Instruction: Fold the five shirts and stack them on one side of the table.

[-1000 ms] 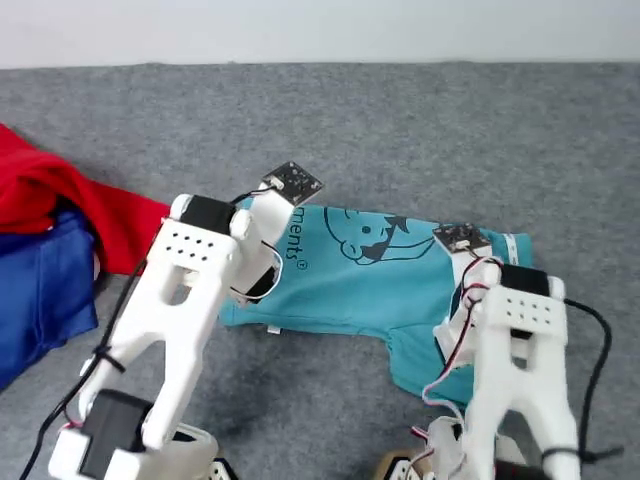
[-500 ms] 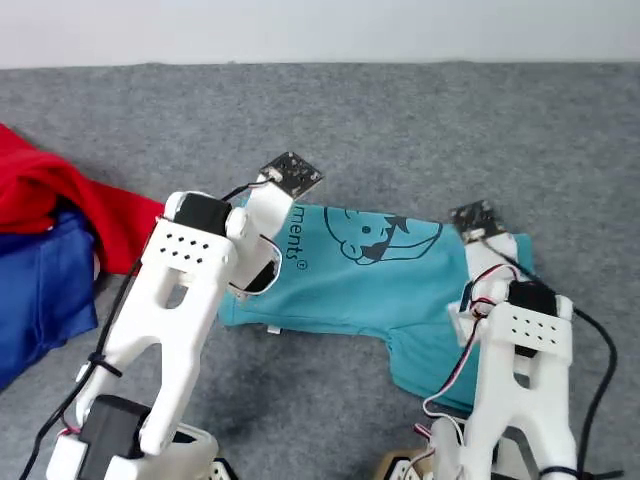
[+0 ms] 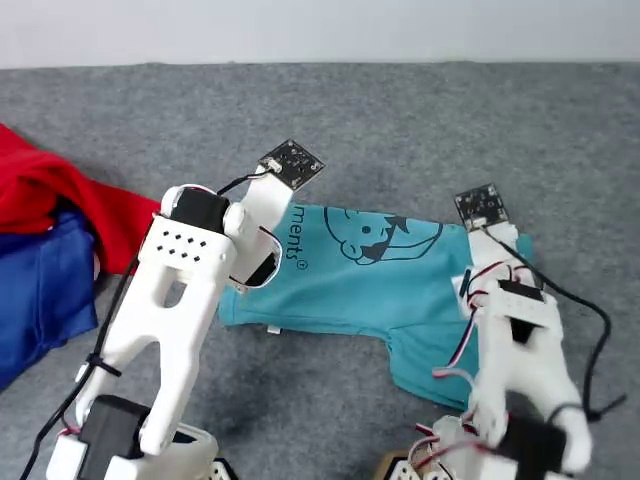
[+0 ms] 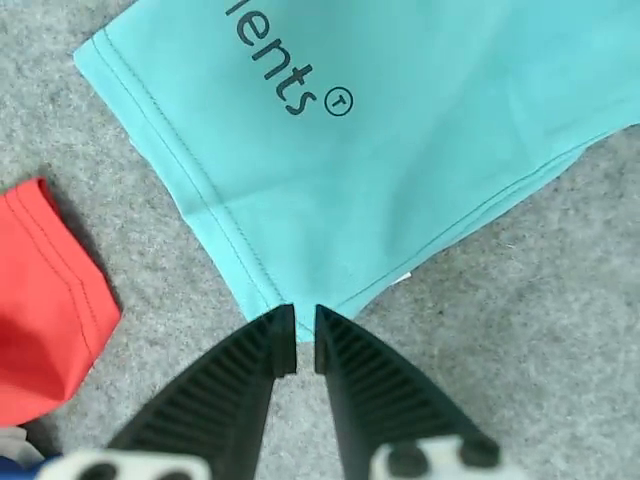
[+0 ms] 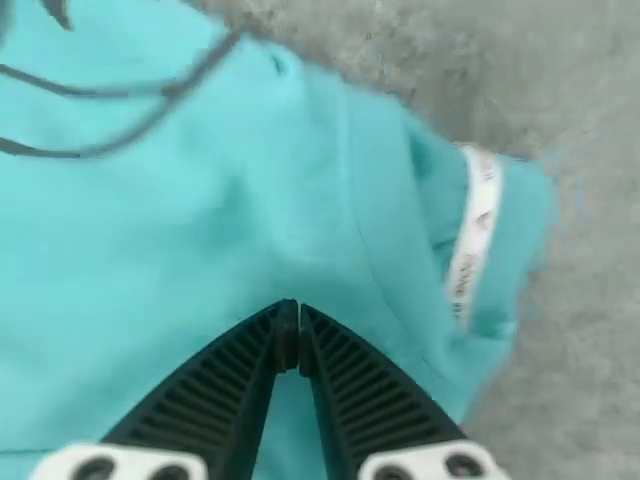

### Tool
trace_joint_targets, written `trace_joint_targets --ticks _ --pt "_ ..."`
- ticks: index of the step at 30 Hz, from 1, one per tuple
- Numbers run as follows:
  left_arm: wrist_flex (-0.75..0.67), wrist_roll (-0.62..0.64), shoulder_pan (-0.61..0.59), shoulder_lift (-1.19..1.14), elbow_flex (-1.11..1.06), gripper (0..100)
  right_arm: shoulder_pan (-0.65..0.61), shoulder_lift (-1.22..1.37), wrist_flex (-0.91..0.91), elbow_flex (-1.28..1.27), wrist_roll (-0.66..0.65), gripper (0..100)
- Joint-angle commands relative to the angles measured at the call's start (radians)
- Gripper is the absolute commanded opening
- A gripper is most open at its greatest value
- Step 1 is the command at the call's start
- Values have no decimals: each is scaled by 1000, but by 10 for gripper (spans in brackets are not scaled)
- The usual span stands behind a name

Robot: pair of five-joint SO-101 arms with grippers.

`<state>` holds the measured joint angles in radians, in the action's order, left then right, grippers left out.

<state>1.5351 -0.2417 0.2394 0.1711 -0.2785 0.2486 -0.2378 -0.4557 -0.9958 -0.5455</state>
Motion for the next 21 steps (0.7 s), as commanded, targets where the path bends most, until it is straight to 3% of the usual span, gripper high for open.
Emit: trace_joint_targets --ticks 1,5,11,21 --pt "-9 5 8 48 47 51 25 58 -10 100 -2 10" --pt "-9 5 9 48 48 51 25 8 -148 158 -2 10" --pt "-17 5 14 48 48 51 22 -289 -435 170 2 10" --pt "-89 11 163 37 47 55 21 -865 -727 170 100 14"
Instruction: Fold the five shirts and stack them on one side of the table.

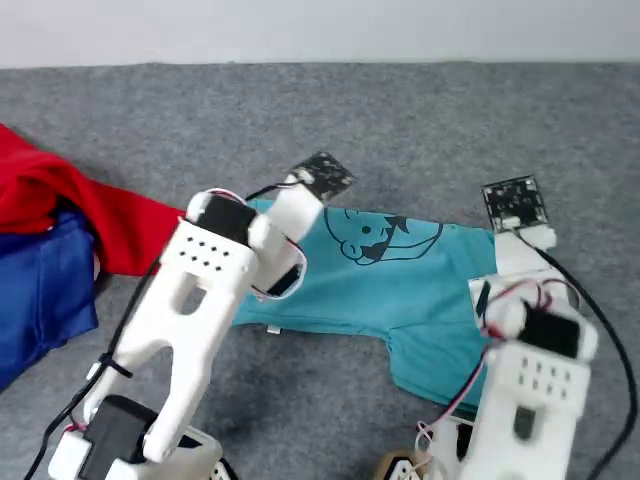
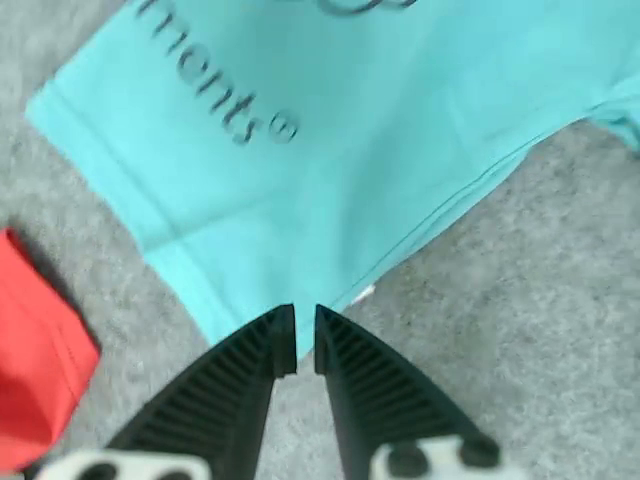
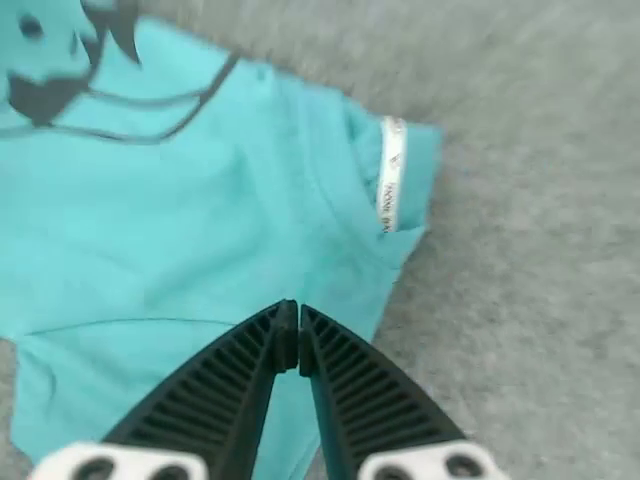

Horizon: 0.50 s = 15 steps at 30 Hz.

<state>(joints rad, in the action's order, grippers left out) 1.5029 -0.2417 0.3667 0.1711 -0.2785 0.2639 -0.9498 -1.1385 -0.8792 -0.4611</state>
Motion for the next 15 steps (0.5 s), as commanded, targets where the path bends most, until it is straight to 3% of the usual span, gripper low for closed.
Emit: trace_joint_targets --ticks 1,7,15 --pt "-80 12 44 37 47 55 5 -199 -58 54 15 14" --pt "-169 14 121 8 42 55 4 -400 -147 152 38 14" --pt "-184 14 295 -193 139 55 -48 -432 -200 359 130 15"
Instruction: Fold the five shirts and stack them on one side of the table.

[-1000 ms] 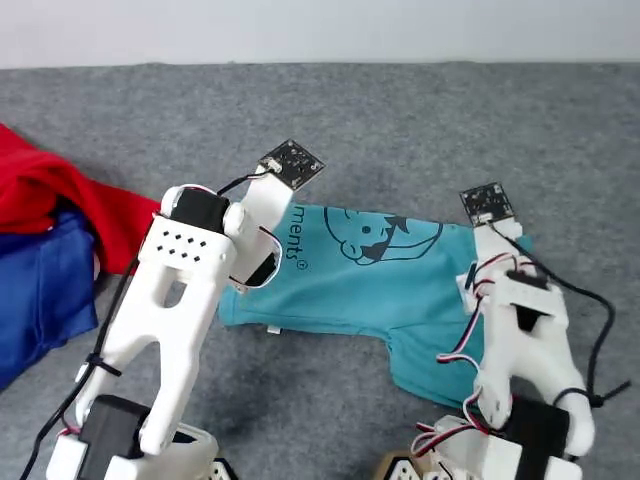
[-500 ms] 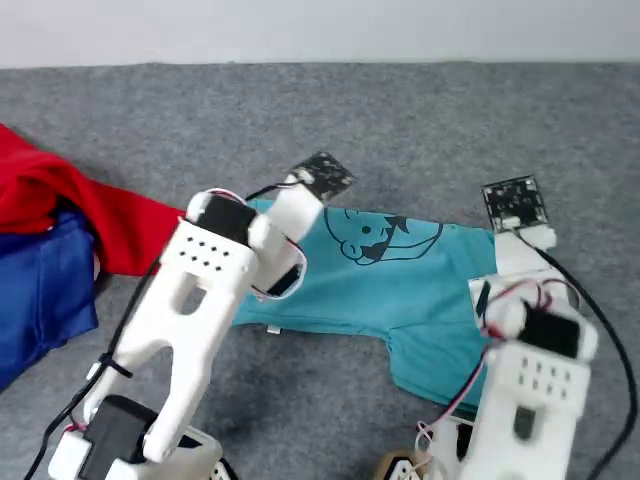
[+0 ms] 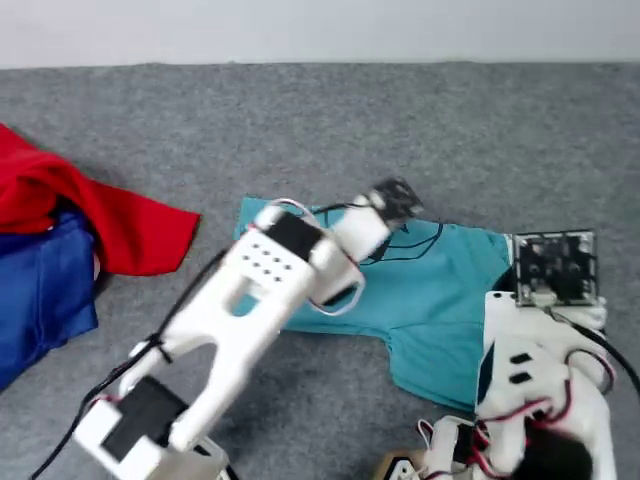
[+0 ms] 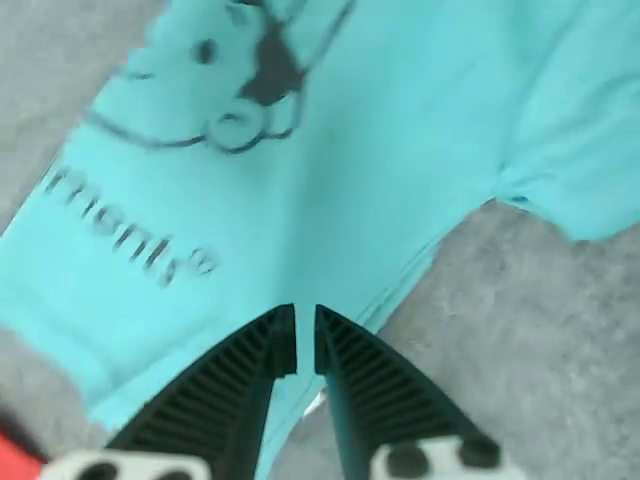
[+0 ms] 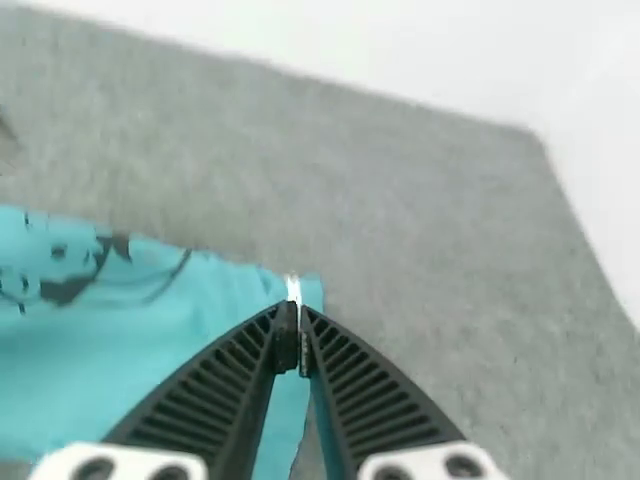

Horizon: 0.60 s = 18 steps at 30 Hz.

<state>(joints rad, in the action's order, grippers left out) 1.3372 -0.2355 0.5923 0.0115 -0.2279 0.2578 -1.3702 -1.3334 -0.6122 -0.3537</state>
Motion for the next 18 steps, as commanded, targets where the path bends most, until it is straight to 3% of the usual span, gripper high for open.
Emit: trace_joint_targets --ticks 1,8,18 --pt "-18 8 94 -60 117 55 -71 -13 -7 110 23 15" --pt "-8 8 238 -244 306 64 -259 -4 -27 285 98 15" --pt "166 95 440 -448 599 182 -277 -13 -28 328 100 15"
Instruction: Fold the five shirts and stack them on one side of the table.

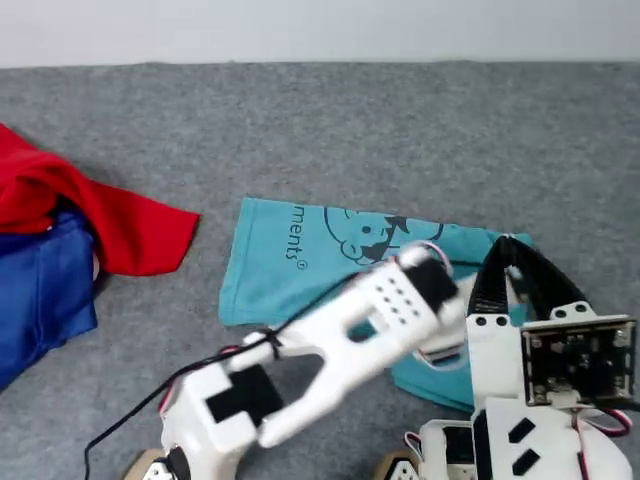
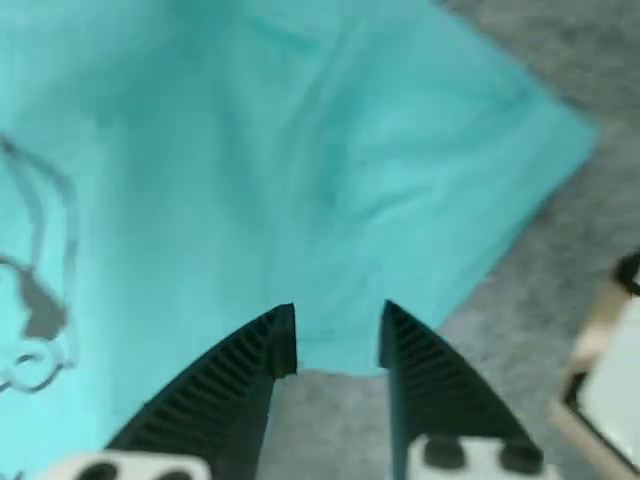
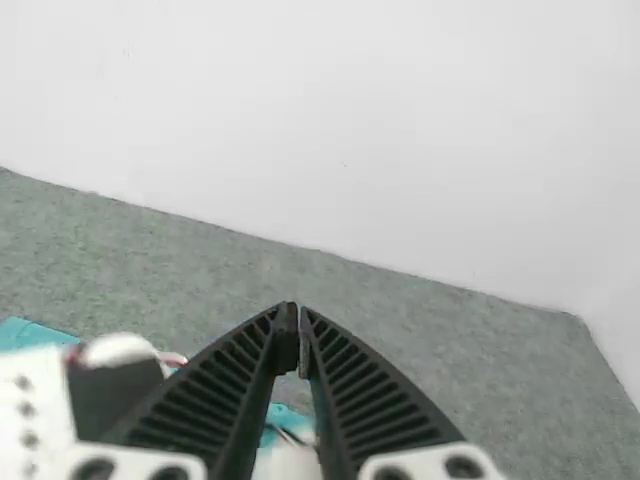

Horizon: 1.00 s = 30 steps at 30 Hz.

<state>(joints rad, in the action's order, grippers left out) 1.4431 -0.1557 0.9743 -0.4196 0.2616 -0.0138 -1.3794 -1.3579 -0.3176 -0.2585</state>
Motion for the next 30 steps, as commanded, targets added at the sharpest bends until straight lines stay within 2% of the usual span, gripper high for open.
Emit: trace_joint_targets --ticks 1,9,17,27,30 --pt "81 15 78 -37 140 182 -5 -4 -4 34 5 15" --pt "218 15 170 -221 380 215 -5 -5 -50 34 8 15" --pt "301 15 169 -413 601 228 -5 -5 -54 34 9 15" --pt "298 18 155 -585 710 224 -5 -5 -54 32 6 15" --pt "295 20 132 -634 728 172 -4 -5 -54 32 5 15"
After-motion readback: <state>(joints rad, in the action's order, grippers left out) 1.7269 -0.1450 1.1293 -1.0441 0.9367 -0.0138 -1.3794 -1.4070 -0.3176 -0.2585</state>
